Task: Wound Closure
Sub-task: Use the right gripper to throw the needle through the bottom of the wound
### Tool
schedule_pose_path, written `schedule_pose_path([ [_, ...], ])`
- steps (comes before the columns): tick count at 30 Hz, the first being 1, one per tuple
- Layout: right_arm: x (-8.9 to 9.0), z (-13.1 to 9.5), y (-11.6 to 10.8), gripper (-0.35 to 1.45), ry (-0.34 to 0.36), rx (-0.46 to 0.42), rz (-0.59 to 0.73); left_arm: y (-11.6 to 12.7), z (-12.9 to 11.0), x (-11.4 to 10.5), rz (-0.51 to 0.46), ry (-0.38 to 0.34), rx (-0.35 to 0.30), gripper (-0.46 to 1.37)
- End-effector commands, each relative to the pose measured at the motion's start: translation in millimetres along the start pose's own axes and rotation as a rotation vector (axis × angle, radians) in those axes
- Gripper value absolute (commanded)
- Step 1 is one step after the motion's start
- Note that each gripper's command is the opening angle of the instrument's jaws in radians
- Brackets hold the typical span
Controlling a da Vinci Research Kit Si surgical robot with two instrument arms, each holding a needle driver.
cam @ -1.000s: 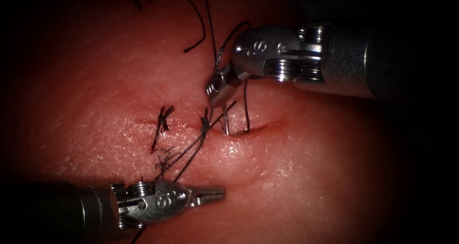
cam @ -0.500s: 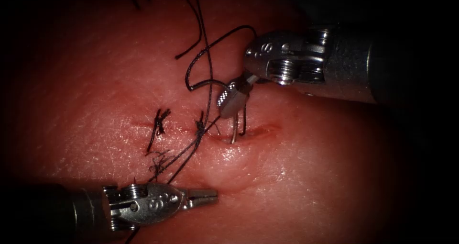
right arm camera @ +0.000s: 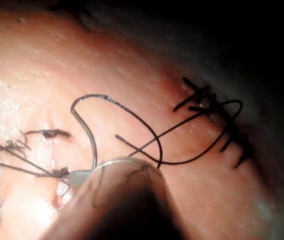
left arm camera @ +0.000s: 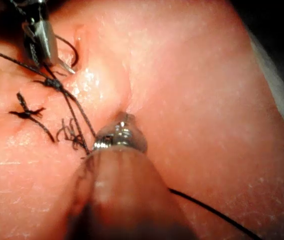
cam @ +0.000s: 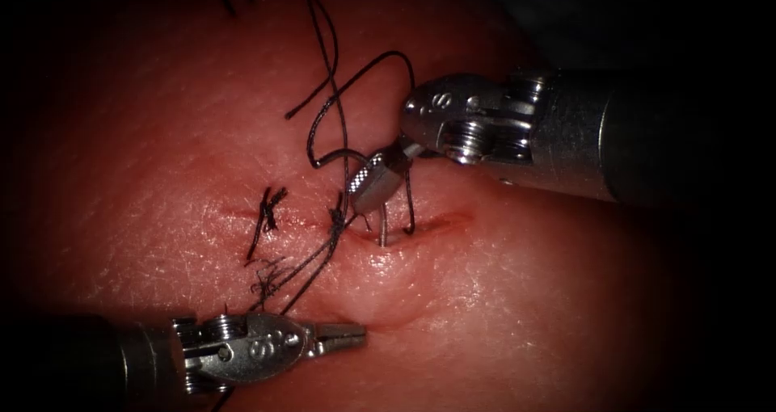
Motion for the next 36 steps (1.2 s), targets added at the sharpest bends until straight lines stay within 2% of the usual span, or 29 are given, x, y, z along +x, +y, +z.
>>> schedule_pose_path([
  [1, -0.1, -0.2, 0.1, 0.80, 0.001, -0.037, -0.037, 0.0, 0.0, 0.0, 0.000, 0.000, -0.008, -0.35],
  [3, -0.1, -0.5, 0.1, 0.99, -0.002, -0.066, -0.072, 0.0, 0.0, 0.0, 0.000, 0.000, -0.008, -0.35],
  [5, -0.2, -0.7, 0.2, 1.17, -0.002, -0.132, -0.114, 0.0, 0.0, 0.1, 0.000, 0.000, -0.008, -0.35],
  [9, -0.2, -0.9, 0.3, 1.21, -0.012, -0.209, -0.193, 0.1, -0.1, 0.1, -0.001, 0.000, -0.008, -0.35],
  [13, -0.1, -1.3, 0.4, 1.17, -0.001, -0.334, -0.219, 0.3, -0.1, 0.2, -0.001, -0.001, -0.008, -0.35],
  [15, 0.1, -1.7, 0.5, 1.15, 0.056, -0.383, -0.213, 0.3, -0.2, 0.2, -0.002, -0.001, -0.008, -0.35],
  [17, 0.3, -2.4, 0.6, 1.16, 0.169, -0.463, -0.232, 0.4, -0.2, 0.2, -0.002, -0.001, -0.008, -0.35],
  [20, 0.4, -2.6, 0.4, 1.16, 0.263, -0.512, -0.235, 0.5, -0.2, 0.3, -0.002, -0.001, -0.008, -0.35],
  [26, 0.4, -2.4, 0.0, 1.16, 0.336, -0.535, -0.244, 0.4, -0.3, 0.4, -0.003, -0.001, -0.009, -0.35],
  [32, 0.2, -2.2, -0.5, 1.15, 0.372, -0.570, -0.302, 0.3, -0.3, 0.4, -0.004, -0.001, -0.009, -0.35],
  [34, 0.3, -2.5, -0.7, 1.12, 0.373, -0.600, -0.318, 0.3, -0.3, 0.4, -0.004, -0.001, -0.009, -0.35],
  [36, 0.4, -3.0, -0.9, 0.93, 0.389, -0.629, -0.326, 0.3, -0.3, 0.4, -0.003, -0.001, -0.010, -0.35],
])
